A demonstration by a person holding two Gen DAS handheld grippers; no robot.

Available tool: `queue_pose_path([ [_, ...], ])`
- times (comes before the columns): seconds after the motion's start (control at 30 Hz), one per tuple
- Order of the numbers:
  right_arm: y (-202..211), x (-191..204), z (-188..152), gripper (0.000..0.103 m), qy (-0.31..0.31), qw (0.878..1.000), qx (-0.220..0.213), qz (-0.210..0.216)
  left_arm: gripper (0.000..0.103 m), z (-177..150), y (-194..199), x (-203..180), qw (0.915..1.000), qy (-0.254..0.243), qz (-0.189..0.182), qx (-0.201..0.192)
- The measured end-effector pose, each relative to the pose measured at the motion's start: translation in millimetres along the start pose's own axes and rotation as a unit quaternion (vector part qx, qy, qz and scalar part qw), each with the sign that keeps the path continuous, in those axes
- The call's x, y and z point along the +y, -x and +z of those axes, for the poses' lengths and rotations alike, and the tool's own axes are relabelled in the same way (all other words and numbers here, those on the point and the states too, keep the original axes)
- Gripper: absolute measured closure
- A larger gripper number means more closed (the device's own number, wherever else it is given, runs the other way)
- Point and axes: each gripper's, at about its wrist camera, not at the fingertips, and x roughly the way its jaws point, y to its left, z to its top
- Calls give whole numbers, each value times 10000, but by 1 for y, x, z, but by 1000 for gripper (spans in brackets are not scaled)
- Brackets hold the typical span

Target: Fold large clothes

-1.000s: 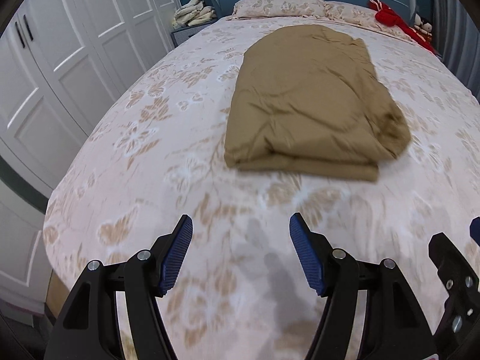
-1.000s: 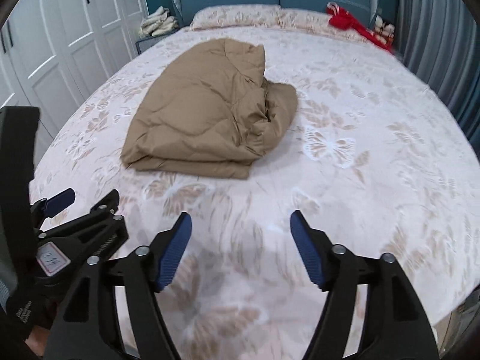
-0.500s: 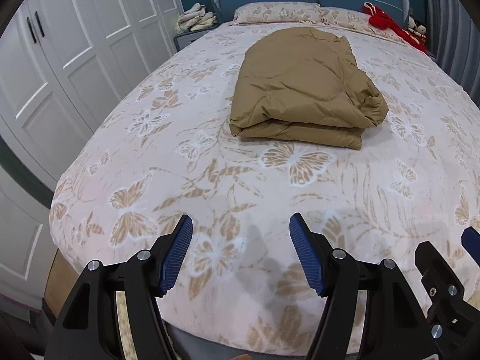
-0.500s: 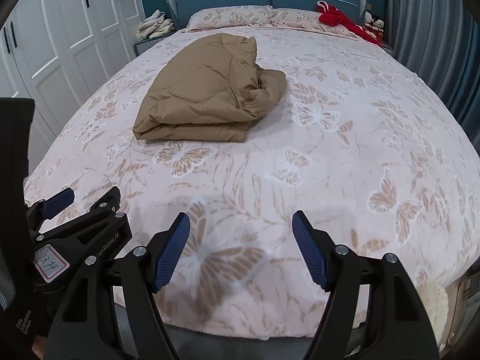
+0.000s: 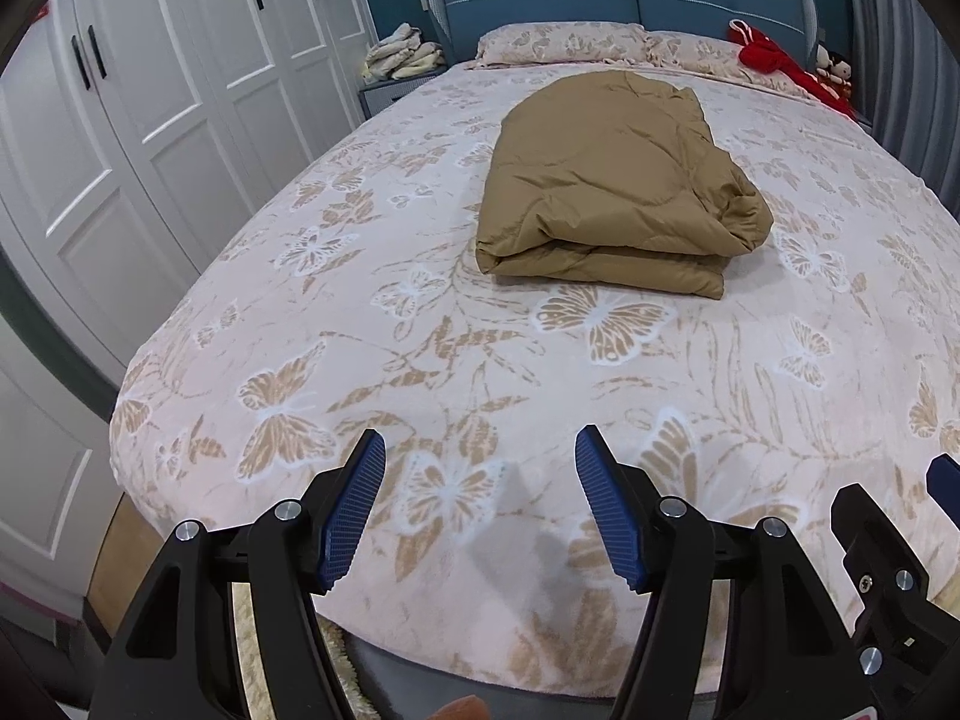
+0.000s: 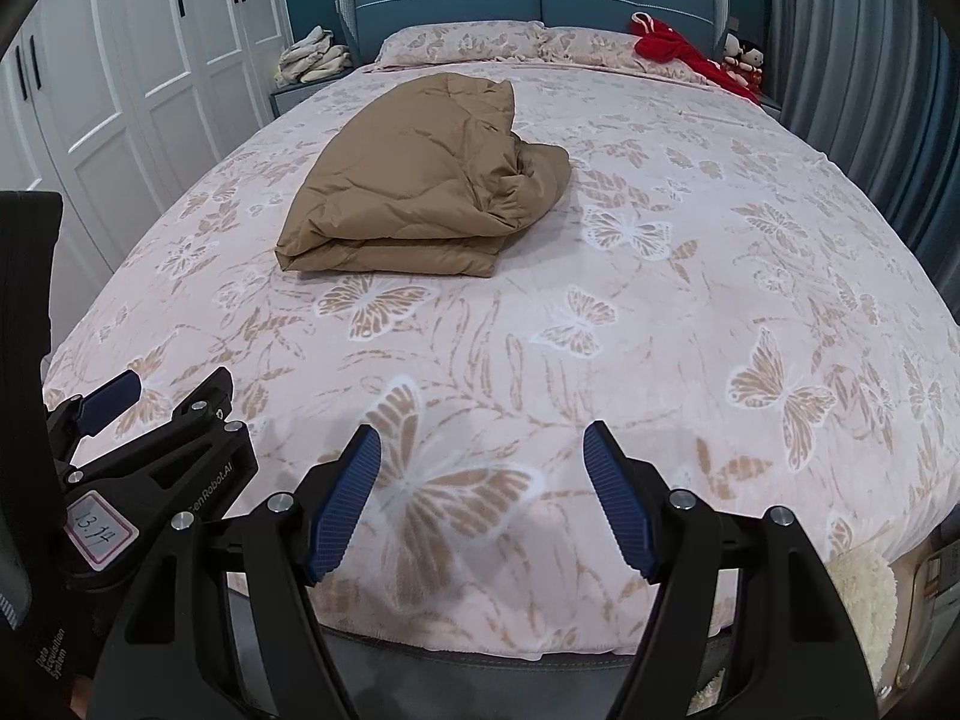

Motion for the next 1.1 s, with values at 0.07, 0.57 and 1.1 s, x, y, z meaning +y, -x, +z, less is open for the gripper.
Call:
queue_pose_path([
  [0.07, 2, 1, -1, 35, 6, 10000, -15, 5, 39, -1, 2, 1, 10000, -6, 16, -24],
  [0.57, 5, 4, -3, 36, 15, 10000, -27, -2, 40, -3, 9, 6, 9999, -10, 71, -92],
  [1.1, 4, 3, -3, 36, 14, 10000, -32, -1, 41, -4, 11, 9, 9999, -20, 71, -117],
])
